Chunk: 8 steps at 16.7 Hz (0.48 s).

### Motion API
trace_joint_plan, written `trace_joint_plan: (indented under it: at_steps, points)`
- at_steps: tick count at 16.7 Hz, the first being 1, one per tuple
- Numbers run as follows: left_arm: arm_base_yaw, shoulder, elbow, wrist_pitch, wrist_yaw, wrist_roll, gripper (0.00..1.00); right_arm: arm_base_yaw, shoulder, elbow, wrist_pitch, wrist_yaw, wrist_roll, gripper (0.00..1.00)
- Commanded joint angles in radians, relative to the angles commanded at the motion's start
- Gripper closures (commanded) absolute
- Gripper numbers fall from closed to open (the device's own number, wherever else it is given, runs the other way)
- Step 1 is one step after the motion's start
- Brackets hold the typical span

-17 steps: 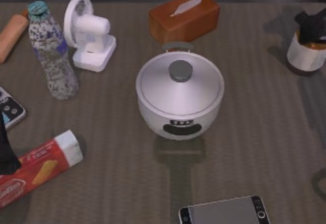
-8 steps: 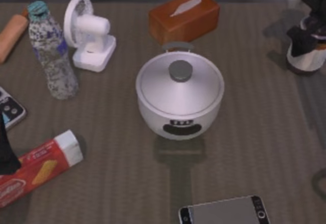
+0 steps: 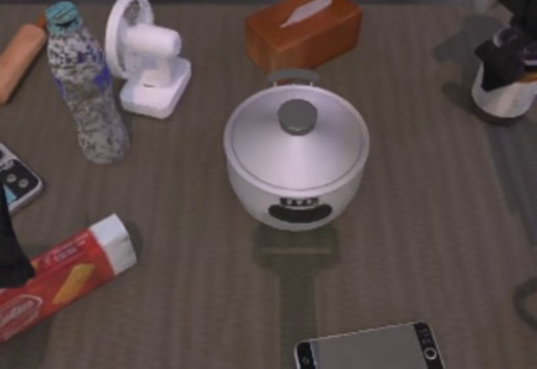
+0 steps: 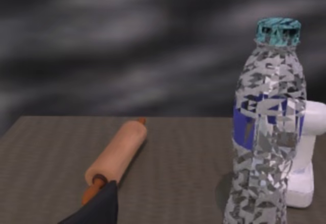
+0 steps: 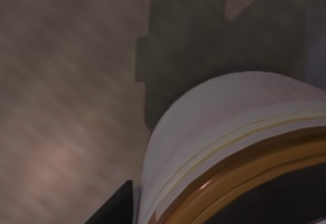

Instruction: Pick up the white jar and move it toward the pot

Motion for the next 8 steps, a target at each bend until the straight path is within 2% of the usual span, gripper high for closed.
trace_joint_plan:
  at_steps: [7, 8]
  points:
    - [0.0, 0.0, 0.0, 0.0, 0.0, 0.0, 0.0, 0.0, 0.0, 0.0, 0.0, 0.0, 0.0, 0.98]
    - [0.0, 0.0, 0.0, 0.0, 0.0, 0.0, 0.0, 0.0, 0.0, 0.0, 0.0, 0.0, 0.0, 1.0]
